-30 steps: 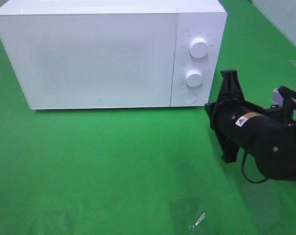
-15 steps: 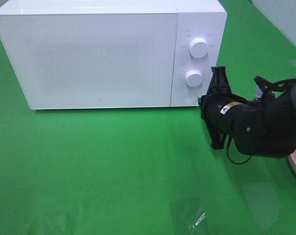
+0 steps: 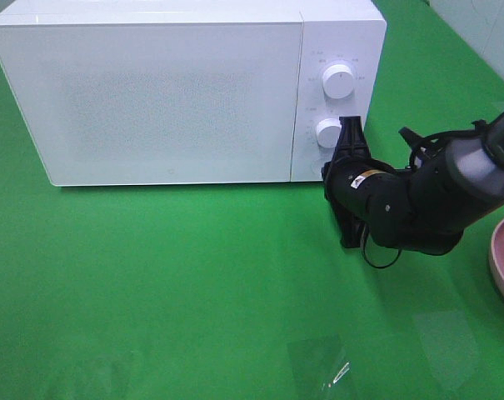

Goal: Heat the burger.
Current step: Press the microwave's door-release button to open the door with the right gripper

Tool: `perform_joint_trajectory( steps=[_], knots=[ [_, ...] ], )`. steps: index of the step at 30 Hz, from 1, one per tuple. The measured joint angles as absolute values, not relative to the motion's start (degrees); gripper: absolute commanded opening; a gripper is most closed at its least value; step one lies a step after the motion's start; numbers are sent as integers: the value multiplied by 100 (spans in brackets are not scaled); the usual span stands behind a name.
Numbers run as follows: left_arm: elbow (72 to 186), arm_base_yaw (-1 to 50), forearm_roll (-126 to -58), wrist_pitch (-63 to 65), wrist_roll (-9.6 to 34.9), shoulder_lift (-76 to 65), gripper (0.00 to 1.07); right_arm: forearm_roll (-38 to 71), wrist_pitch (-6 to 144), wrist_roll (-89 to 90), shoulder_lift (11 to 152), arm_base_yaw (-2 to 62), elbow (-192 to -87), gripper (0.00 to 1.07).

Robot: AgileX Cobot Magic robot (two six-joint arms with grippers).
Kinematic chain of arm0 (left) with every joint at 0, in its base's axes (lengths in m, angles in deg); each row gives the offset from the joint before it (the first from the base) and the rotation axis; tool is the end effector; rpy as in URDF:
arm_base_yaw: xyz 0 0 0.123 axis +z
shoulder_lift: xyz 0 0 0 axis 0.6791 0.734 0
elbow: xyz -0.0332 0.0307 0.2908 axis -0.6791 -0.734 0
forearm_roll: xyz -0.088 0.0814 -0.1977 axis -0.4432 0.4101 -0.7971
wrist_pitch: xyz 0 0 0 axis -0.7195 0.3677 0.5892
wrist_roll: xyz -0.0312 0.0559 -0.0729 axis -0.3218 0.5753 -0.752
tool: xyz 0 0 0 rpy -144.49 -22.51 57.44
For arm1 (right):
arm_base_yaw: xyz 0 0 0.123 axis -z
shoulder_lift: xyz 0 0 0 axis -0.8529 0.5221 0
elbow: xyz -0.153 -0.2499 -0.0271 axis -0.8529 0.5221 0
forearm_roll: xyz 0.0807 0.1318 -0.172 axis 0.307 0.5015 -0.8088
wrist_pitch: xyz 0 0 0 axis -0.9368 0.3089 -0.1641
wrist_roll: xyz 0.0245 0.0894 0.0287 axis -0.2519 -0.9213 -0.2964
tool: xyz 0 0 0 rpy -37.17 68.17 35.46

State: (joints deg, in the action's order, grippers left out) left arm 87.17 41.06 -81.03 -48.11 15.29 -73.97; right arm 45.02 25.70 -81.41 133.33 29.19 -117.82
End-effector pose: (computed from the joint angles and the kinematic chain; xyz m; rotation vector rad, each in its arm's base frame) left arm -0.0278 -0.0046 0.2655 0.1464 2.0206 -0.0244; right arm 0.3354 0.1493 0.1072 1.4174 1.6357 1.0240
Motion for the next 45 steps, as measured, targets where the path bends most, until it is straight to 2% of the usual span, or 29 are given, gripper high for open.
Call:
perform_joint_trajectory(
  steps=[29, 45],
  knots=[
    [8717, 4106, -8103, -4811, 1529, -7397, 100, 4479, 1527, -8594, 13734, 2839, -11948, 0],
    [8717, 4106, -8103, -4811, 1529, -7397, 100, 4960, 1487, -8433, 14066, 2718, -12344, 0]
  ],
)
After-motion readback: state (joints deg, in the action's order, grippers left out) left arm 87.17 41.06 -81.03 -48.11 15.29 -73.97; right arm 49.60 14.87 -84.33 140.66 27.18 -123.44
